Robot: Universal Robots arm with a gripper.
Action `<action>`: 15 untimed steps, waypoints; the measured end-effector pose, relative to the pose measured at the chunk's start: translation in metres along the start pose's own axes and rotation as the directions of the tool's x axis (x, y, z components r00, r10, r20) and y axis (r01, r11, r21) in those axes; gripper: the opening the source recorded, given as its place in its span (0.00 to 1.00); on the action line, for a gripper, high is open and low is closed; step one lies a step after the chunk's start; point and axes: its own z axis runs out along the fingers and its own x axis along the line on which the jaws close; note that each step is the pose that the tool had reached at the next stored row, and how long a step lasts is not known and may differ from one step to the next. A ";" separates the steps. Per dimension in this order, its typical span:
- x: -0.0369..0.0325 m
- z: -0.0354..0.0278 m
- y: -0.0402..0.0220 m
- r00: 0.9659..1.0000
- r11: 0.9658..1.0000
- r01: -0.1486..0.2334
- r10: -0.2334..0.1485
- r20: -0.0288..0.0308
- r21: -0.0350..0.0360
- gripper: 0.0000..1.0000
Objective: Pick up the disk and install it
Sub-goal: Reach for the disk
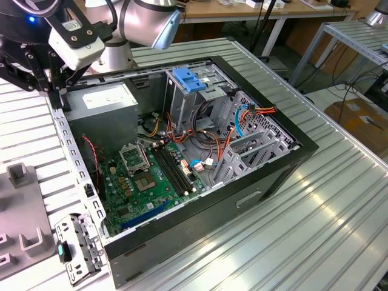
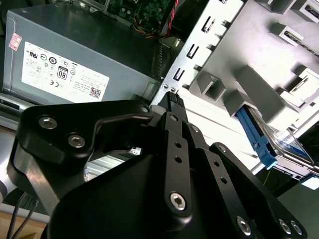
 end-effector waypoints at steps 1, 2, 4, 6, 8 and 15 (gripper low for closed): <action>0.0005 0.0000 0.0000 1.000 1.000 0.000 0.000 0.000 0.000 0.11; 0.0011 0.0001 -0.0001 1.000 1.000 0.000 0.000 0.000 0.000 0.11; 0.0029 0.0002 -0.0002 1.000 1.000 0.000 0.000 0.000 0.000 0.11; 0.0046 0.0003 -0.0004 1.000 1.000 0.000 0.000 0.000 0.000 0.11; 0.0057 0.0003 -0.0004 1.000 1.000 0.000 0.000 0.000 0.000 0.11; 0.0061 0.0003 -0.0005 1.000 1.000 0.000 0.000 0.000 0.000 0.11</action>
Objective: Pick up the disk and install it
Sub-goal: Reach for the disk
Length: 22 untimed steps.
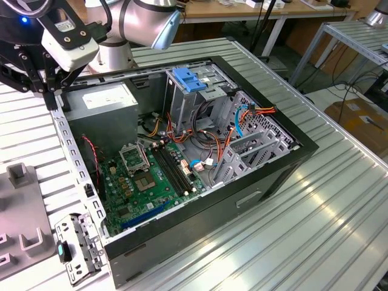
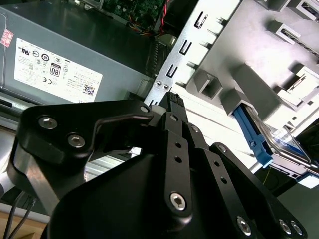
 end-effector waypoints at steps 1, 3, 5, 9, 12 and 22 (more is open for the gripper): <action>0.0006 0.0000 -0.0001 1.000 1.000 0.000 0.000 0.000 0.000 0.11; 0.0022 0.0000 -0.0002 1.000 1.000 0.000 0.000 0.000 0.000 0.11; 0.0045 0.0000 -0.0003 1.000 1.000 0.000 0.000 0.000 0.000 0.11; 0.0096 0.0001 -0.0008 1.000 1.000 0.000 0.000 0.000 0.000 0.11; 0.0138 0.0002 -0.0011 1.000 1.000 0.000 0.000 0.000 0.000 0.11; 0.0321 0.0009 -0.0025 1.000 1.000 0.000 0.000 -0.001 0.000 0.11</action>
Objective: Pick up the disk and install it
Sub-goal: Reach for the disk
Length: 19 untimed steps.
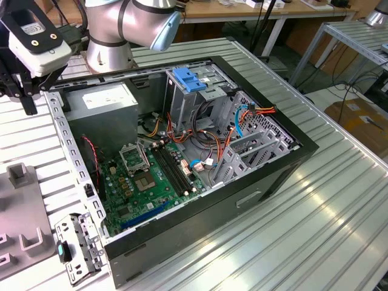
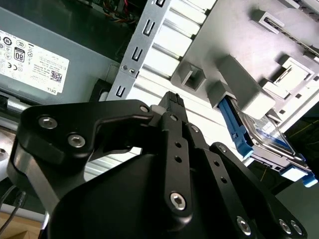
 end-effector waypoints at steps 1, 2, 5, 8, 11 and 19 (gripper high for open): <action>0.0030 0.0002 -0.0002 1.000 1.000 0.000 0.000 0.000 0.000 0.11; 0.0054 0.0003 -0.0004 1.000 1.000 0.000 0.000 0.000 0.000 0.11; 0.0120 0.0006 -0.0009 1.000 1.000 0.000 0.000 -0.001 0.000 0.11; 0.0164 0.0008 -0.0013 1.000 1.000 0.000 0.000 -0.001 0.000 0.11; 0.0204 0.0010 -0.0016 1.000 1.000 0.000 0.000 -0.001 0.000 0.11; 0.0313 0.0016 -0.0025 1.000 1.000 0.000 0.000 -0.002 0.000 0.11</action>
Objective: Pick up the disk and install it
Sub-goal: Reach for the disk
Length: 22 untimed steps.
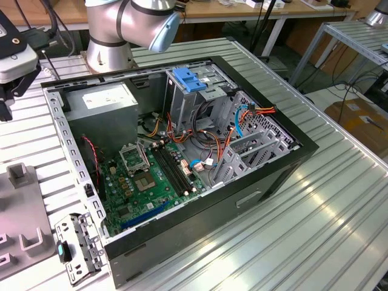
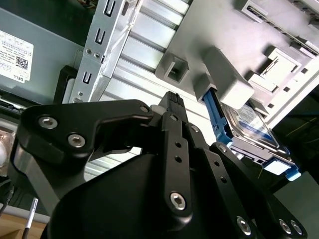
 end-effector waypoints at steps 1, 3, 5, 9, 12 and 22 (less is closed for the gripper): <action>0.0014 0.0000 -0.0001 1.000 1.000 0.000 0.000 0.000 0.000 0.11; 0.0048 0.0002 -0.0004 1.000 1.000 0.000 0.000 0.000 0.000 0.11; 0.0082 0.0004 -0.0006 1.000 1.000 0.000 0.000 0.000 0.000 0.11; 0.0143 0.0006 -0.0003 1.000 1.000 0.000 0.000 -0.001 0.000 0.11; 0.0186 0.0008 -0.0004 1.000 1.000 0.000 0.000 -0.001 -0.001 0.11; 0.0342 0.0020 -0.0013 1.000 1.000 0.000 0.000 -0.002 -0.001 0.11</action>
